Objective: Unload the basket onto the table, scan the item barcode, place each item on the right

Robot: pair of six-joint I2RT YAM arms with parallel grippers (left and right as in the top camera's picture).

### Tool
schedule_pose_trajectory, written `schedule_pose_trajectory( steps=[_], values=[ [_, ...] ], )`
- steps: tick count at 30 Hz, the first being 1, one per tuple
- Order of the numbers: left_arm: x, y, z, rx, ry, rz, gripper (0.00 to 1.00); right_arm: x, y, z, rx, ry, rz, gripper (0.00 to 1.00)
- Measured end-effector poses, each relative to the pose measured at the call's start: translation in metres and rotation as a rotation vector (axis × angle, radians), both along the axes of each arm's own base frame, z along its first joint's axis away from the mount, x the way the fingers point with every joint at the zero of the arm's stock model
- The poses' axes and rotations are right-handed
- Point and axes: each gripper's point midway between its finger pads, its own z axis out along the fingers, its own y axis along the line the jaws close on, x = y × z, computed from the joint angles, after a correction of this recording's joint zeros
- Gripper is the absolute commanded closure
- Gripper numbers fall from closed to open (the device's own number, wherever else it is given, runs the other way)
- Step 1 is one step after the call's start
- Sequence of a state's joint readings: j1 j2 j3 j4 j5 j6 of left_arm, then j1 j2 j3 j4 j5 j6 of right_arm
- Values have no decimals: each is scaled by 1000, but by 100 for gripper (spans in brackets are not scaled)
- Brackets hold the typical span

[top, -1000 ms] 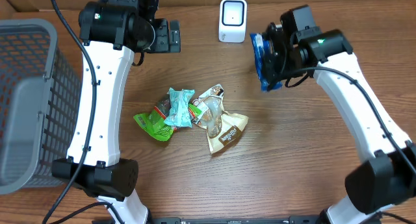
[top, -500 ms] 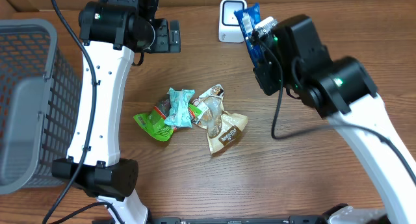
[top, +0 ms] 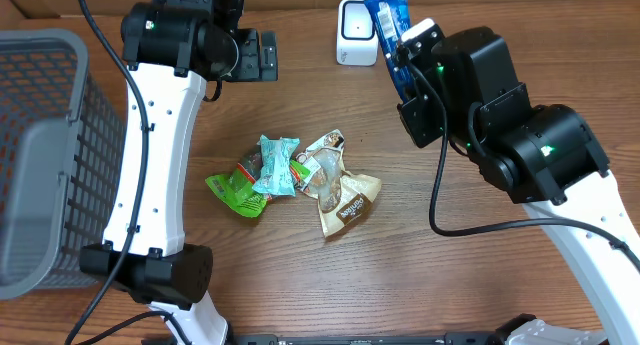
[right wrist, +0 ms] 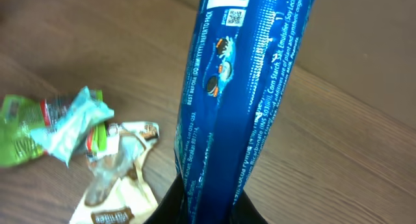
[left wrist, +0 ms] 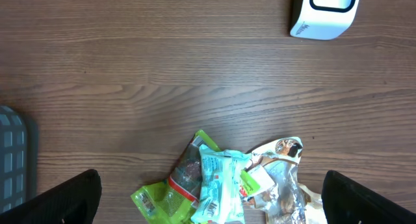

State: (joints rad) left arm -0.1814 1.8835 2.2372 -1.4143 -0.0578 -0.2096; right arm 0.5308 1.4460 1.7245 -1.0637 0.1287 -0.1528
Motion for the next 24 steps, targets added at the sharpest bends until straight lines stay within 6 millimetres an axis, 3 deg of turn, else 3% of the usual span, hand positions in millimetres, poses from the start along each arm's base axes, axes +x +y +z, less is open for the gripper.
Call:
schedule_pose_trajectory(
  steps=[4, 7, 13, 18, 24],
  values=[
    [0, 0, 0, 0, 0, 0, 0, 12, 0, -1, 37, -5, -69, 96],
    [0, 0, 0, 0, 0, 0, 0, 28, -2, -16, 18, 10, -148, 96],
    [0, 0, 0, 0, 0, 0, 0, 58, -5, -83, -121, 121, -250, 96],
    [0, 0, 0, 0, 0, 0, 0, 57, -10, -139, -228, 267, -297, 96],
    [0, 0, 0, 0, 0, 0, 0, 57, -21, -183, -317, 342, -362, 96]
  ],
)
